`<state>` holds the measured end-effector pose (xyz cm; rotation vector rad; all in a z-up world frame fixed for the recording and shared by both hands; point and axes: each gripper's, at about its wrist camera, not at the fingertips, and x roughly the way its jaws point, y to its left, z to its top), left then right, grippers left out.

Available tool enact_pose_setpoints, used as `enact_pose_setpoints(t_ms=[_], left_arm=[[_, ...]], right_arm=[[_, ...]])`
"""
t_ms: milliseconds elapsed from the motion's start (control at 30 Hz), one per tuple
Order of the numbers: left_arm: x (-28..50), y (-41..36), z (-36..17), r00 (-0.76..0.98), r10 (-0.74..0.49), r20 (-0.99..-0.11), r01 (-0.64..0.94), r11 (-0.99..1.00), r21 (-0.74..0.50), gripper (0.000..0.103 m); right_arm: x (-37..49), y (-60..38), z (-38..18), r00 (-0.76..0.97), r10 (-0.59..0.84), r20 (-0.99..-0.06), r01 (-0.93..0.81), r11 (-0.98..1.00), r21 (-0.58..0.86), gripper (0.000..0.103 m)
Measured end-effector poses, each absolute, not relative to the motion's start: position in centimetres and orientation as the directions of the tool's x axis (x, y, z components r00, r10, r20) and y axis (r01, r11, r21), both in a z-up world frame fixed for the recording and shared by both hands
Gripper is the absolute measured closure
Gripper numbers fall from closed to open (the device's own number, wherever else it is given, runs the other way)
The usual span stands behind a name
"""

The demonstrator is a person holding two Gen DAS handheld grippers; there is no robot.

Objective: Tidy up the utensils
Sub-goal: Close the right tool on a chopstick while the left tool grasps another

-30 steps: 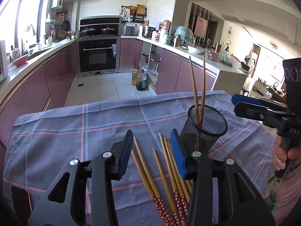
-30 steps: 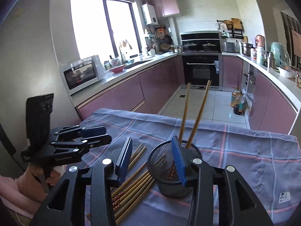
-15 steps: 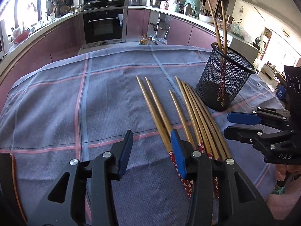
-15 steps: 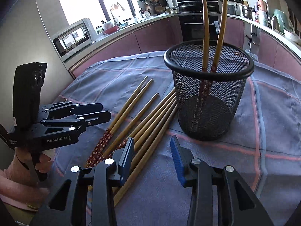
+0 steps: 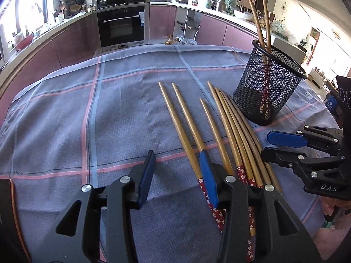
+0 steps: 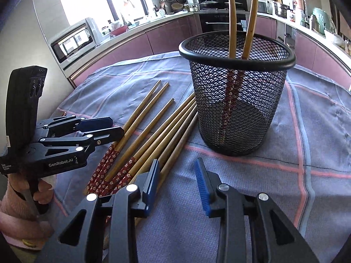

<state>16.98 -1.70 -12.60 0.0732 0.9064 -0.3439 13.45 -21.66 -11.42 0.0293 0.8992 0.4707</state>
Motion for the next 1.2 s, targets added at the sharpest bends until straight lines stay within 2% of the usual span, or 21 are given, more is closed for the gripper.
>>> enact_pose_setpoints(t_ms=[267, 600, 733, 900, 1200], left_arm=[[17.0, -1.2, -12.7, 0.566, -0.249, -0.786, 0.299, 0.950, -0.086, 0.072], [18.4, -1.7, -12.7, 0.567, -0.243, -0.787, 0.301, 0.950, -0.077, 0.072], [19.3, -2.2, -12.8, 0.558, -0.247, -0.793, 0.306, 0.949, -0.080, 0.072], [19.7, -2.6, -12.6, 0.548, -0.262, -0.794, 0.302, 0.948, -0.104, 0.093], [18.1, -1.7, -11.9, 0.573, -0.291, -0.766, 0.278, 0.948, -0.153, 0.095]], right_arm=[[14.2, -20.3, -11.1, 0.530, 0.370, -0.763, -0.386, 0.906, 0.172, 0.075], [15.3, -18.9, -11.4, 0.535, 0.343, -0.772, -0.382, 0.913, 0.141, 0.080], [15.6, -18.6, -11.5, 0.539, 0.351, -0.766, -0.372, 0.915, 0.158, 0.088], [15.9, -19.6, -11.6, 0.532, 0.383, -0.755, -0.351, 0.911, 0.215, 0.093], [15.1, -20.9, -11.0, 0.555, 0.418, -0.719, -0.343, 0.903, 0.259, 0.097]])
